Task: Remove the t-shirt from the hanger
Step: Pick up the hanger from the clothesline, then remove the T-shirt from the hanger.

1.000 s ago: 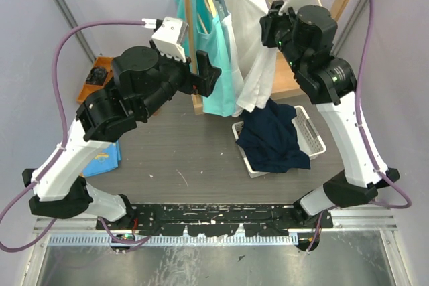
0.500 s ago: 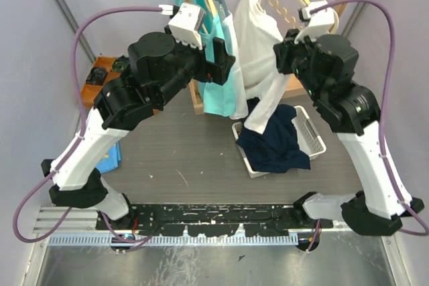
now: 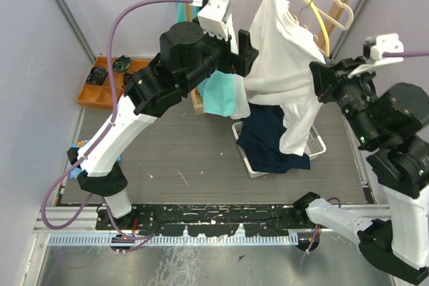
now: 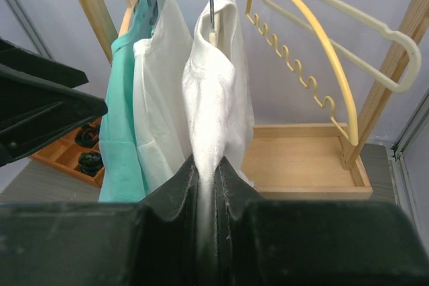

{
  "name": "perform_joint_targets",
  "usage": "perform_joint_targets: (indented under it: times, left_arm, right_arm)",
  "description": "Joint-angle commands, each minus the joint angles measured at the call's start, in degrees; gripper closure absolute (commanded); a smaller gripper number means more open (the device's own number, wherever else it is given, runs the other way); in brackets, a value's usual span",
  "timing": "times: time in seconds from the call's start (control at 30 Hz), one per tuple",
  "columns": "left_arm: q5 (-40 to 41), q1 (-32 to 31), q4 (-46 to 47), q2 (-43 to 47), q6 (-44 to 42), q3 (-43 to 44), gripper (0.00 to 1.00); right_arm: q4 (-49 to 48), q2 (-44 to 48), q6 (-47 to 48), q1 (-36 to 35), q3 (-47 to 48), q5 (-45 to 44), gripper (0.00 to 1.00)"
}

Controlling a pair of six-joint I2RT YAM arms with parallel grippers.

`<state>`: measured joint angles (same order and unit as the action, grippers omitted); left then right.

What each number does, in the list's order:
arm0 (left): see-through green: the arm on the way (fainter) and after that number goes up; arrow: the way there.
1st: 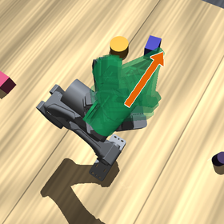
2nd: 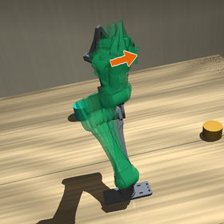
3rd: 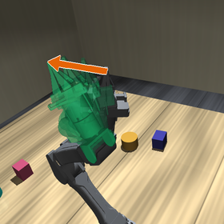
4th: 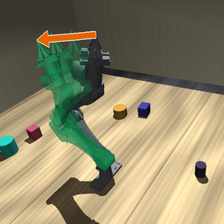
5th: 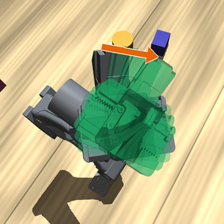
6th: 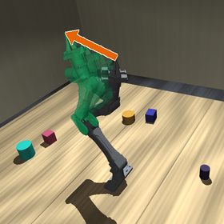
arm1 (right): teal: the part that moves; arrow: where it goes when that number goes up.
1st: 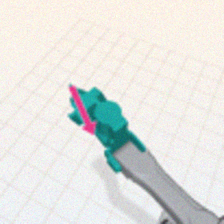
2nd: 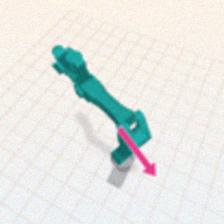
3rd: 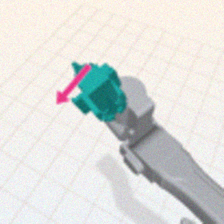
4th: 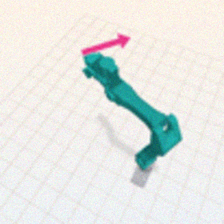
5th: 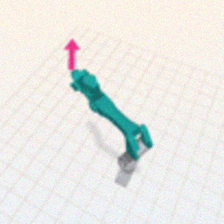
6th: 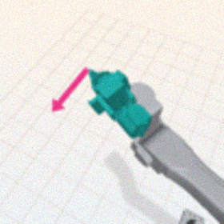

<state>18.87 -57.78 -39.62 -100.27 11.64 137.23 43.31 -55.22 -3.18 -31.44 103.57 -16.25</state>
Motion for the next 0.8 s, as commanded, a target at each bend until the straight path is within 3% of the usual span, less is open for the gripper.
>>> perform_joint_targets:
  times: [0.0,0.27,0.77]
  left_arm:
    - [-2.9,0.3,5.6,-0.9,1.0,1.5,0.09]
    - [-3.2,0.3,9.9,-0.2,1.2,-0.8,0.09]
    - [-3.6,0.2,10.9,-0.1,1.8,-0.9,0.1]
  right_arm:
    - [-7.0,4.0,2.4,-0.1,1.6,0.8,0.99]
    - [-15.1,8.2,4.5,0.4,3.0,0.5,0.99]
    - [-25.5,4.4,7.8,2.3,12.5,1.0,0.99]
